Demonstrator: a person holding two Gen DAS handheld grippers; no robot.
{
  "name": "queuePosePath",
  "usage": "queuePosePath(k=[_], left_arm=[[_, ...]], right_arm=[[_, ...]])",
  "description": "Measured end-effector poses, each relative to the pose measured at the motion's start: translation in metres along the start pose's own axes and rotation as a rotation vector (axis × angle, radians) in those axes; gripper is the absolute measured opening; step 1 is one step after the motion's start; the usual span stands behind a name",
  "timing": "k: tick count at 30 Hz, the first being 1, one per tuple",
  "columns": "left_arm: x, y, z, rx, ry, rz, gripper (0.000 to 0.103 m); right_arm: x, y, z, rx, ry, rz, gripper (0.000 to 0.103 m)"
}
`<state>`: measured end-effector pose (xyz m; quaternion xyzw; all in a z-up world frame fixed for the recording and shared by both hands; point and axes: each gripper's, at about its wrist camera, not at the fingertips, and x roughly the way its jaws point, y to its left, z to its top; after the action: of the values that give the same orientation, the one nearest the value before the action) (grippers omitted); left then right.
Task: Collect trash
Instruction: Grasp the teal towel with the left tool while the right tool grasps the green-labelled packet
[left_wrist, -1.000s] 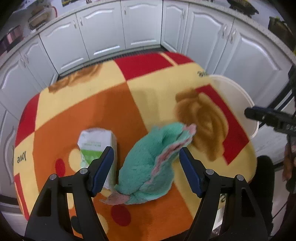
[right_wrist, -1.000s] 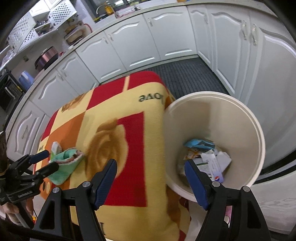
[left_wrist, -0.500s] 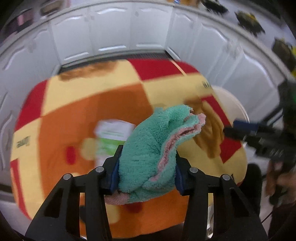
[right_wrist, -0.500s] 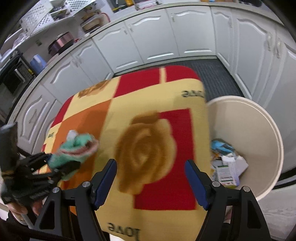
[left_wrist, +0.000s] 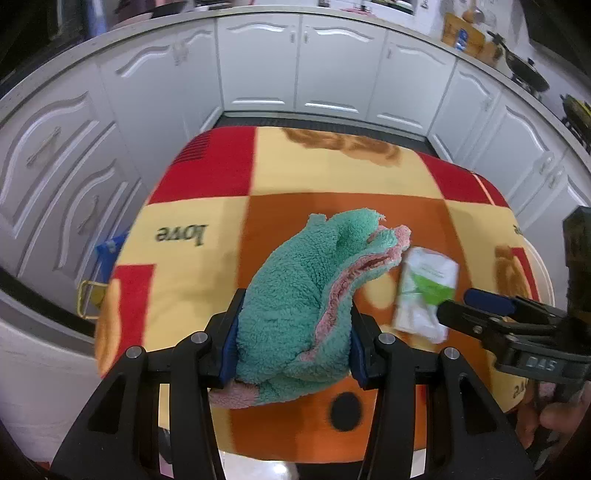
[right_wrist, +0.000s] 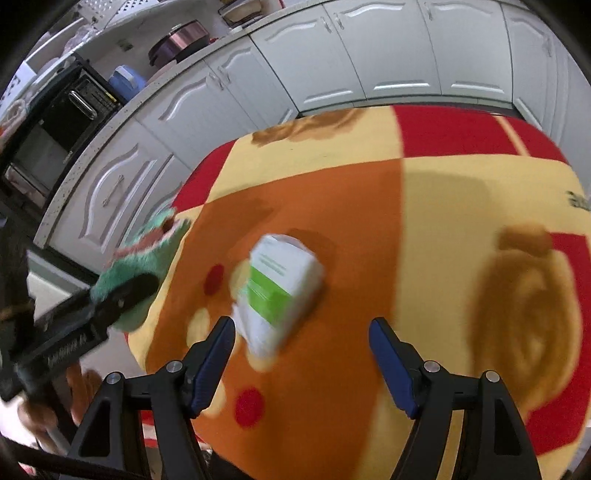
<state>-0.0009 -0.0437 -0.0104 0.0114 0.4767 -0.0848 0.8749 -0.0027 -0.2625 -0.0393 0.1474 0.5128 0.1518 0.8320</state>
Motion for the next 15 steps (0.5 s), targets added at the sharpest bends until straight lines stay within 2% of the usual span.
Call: queuePosePath(k=[2,4,5,7,8,10,15], left_arm=[[0.001,0.012,-0.001,-0.027,0.002,-0.003,0.045],[0.001,0.02,-0.002,-0.052,0.003,-0.008,0.045],[0.002,0.021,-0.003,-0.058,0.002,-0.007,0.045],[0.002,0.023,-0.004,-0.064,-0.001,-0.004,0.045],[0.002,0.022,-0.005,-0.066,-0.003,-0.008,0.045],[0.002,0.018,-0.006,-0.066,-0.008,-0.021,0.045],[0.002,-0.007,-0.006,-0.035,-0.018,-0.042,0.045]], right_arm=[[0.014,0.012,0.005,-0.029,0.01,-0.023,0.073],[0.028,0.02,0.007,-0.057,0.024,-0.056,0.062],[0.032,0.024,0.007,-0.077,0.009,-0.081,0.062],[0.034,0.028,0.007,-0.123,-0.016,-0.113,0.051],[0.033,0.028,0.007,-0.134,-0.018,-0.115,0.049],[0.026,0.024,0.005,-0.141,-0.028,-0.103,0.036],[-0.006,0.01,-0.002,-0.15,-0.076,-0.117,0.032]])
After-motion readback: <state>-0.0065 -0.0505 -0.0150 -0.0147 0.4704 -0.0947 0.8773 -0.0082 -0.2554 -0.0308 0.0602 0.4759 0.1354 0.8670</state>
